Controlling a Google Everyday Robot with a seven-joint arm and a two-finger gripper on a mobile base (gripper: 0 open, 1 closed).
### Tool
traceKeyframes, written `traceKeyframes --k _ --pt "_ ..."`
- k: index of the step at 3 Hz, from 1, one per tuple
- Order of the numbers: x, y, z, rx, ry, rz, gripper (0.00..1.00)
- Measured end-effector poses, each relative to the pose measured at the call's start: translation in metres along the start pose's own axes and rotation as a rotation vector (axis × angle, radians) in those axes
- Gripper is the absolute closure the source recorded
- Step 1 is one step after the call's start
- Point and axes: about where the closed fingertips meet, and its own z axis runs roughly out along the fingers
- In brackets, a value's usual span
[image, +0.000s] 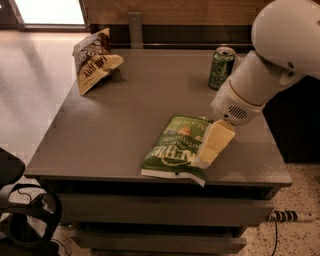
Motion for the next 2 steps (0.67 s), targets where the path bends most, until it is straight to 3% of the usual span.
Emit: traceKeyframes --k 2 --pt "-0.0027 0.0035 -0.0010 0.006 0.023 -0.010 0.00"
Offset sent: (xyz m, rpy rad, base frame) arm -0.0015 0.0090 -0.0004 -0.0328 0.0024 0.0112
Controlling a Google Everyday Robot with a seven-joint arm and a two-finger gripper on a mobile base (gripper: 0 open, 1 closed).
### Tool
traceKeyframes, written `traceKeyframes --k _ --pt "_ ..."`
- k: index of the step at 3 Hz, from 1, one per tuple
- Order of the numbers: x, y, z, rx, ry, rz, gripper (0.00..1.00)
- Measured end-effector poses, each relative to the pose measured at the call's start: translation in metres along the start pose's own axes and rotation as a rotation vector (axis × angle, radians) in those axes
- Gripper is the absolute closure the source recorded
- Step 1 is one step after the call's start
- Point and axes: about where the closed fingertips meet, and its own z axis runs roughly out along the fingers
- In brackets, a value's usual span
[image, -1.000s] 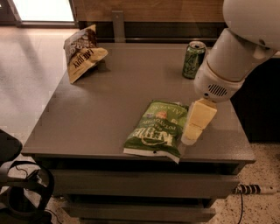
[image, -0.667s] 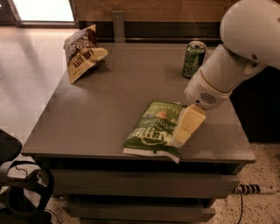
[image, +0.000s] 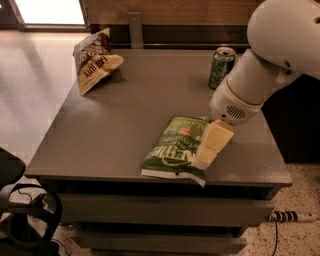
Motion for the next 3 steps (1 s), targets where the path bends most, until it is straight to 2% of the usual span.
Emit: traceKeyframes --k 1,2,3 --pt "-0.009 0.009 0.012 0.006 0.040 -0.005 0.00" --pt "-0.021 0.021 0.036 0.016 0.117 -0.004 0.02" --pt "-0.024 0.024 0.054 0.000 0.139 -0.007 0.24"
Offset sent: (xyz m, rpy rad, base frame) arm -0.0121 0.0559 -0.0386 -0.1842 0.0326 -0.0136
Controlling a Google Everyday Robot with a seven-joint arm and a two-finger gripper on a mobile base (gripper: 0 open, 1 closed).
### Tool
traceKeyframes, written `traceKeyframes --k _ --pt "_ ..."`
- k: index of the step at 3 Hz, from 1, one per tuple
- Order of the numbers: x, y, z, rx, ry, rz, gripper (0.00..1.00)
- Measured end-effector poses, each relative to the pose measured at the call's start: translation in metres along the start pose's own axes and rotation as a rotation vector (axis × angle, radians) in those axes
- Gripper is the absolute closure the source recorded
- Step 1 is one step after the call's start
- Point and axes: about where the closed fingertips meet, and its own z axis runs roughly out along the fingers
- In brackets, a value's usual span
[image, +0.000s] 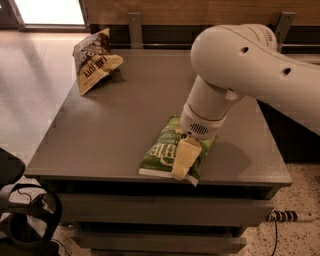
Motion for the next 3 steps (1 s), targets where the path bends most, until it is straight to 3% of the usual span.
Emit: traceKeyframes --k 3 --pt "-0.0015 0.0007 -0.0055 0.000 0.002 -0.001 0.94"
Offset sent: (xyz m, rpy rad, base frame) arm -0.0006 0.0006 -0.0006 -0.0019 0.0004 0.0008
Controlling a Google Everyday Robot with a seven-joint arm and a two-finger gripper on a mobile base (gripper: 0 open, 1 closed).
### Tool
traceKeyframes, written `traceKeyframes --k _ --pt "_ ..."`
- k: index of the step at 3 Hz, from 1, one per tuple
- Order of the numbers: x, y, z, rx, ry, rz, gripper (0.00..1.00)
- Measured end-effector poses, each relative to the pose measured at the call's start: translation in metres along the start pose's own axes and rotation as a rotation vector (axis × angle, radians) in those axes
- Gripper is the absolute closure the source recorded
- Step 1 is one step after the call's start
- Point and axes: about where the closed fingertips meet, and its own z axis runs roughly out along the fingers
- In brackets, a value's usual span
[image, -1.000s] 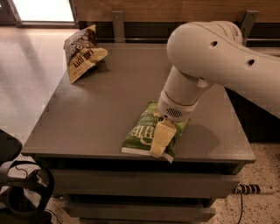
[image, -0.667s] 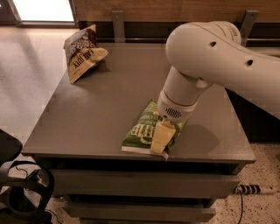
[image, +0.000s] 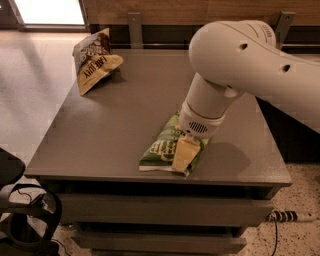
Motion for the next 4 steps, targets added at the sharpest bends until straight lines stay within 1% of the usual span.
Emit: traceKeyframes --k 1,3,4 --pt "0.000 0.000 0.000 0.001 0.000 0.000 1.00" --pt "0.000 0.000 -0.002 0.001 0.000 0.000 1.00" --pt "-0.004 -0.028 -0.050 0.144 -0.037 -0.023 1.00"
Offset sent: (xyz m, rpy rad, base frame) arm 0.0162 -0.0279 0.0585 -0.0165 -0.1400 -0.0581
